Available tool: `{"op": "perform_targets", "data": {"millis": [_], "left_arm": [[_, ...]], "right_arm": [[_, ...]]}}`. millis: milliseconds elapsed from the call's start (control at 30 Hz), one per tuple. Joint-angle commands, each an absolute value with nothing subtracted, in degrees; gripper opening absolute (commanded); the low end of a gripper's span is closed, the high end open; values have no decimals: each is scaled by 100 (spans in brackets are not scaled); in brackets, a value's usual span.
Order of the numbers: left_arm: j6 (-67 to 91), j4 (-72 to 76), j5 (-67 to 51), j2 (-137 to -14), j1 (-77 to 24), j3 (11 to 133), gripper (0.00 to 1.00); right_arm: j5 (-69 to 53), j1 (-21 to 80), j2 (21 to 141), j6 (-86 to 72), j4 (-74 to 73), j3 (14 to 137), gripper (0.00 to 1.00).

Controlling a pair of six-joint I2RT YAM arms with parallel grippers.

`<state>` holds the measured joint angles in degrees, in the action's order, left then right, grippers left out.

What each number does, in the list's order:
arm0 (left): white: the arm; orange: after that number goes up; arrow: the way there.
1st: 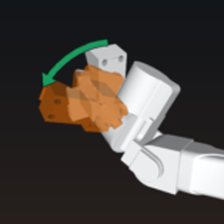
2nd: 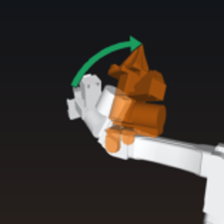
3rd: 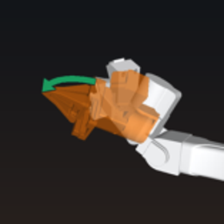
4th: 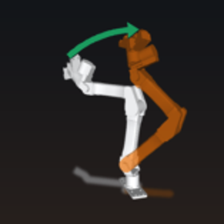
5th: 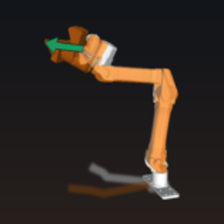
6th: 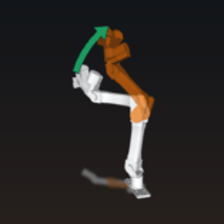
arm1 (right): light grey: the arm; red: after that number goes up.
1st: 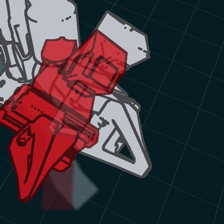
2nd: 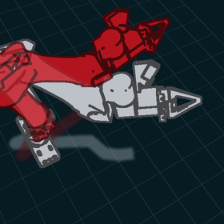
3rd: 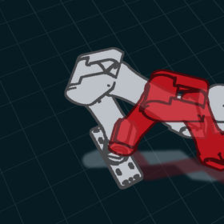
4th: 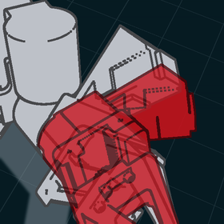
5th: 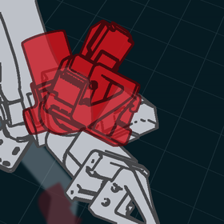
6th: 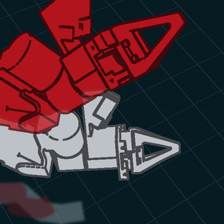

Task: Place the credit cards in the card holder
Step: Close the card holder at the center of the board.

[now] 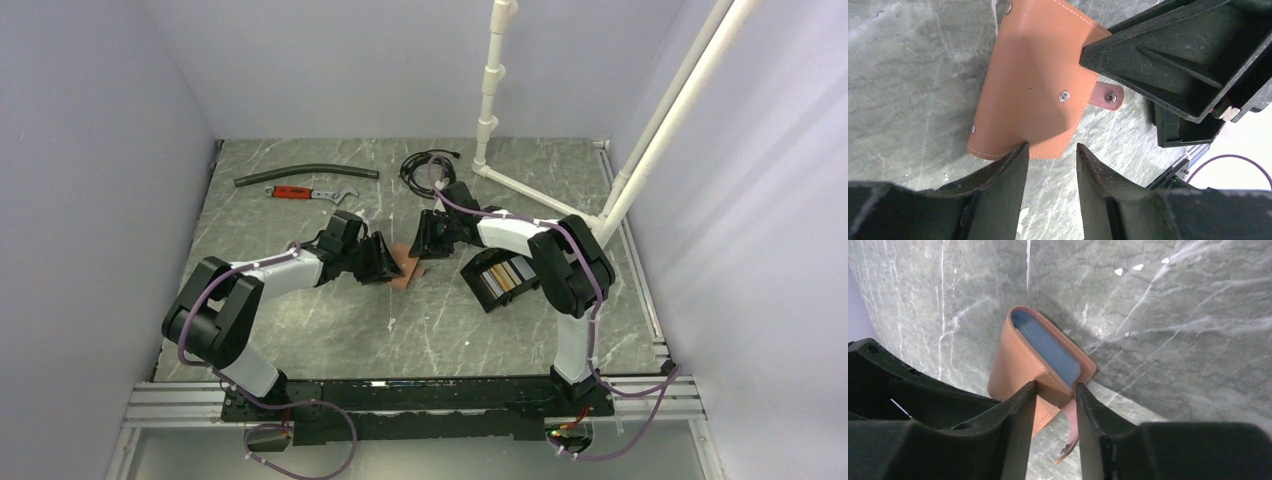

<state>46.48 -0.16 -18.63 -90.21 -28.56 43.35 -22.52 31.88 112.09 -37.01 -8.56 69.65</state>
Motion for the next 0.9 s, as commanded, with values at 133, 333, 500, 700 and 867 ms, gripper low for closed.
{"op": "perform_targets", "data": {"millis": [133,333,500,700,867], "left_arm": [[4264,-1216,-2467,-9015,-2642,4860,55],[4236,-1157,-3313,-9531,-2315,5517,36],[3958,-1423,-3910,-10169,-2208,6026,20],[3360,-1955,-3717,-10439,-2053,6438,2],[3307,-1815,-3794,-10542,-1947,6390,0]], "right_arm": [[-2184,3324,11099,-3712,-686,6592,19],[-1927,3321,11025,-3537,-390,6347,13],[-2190,3328,11167,-3152,-317,6477,4],[-2370,3331,11300,-2874,-317,6588,1],[-2462,3331,11364,-2626,-376,6656,0]]}}
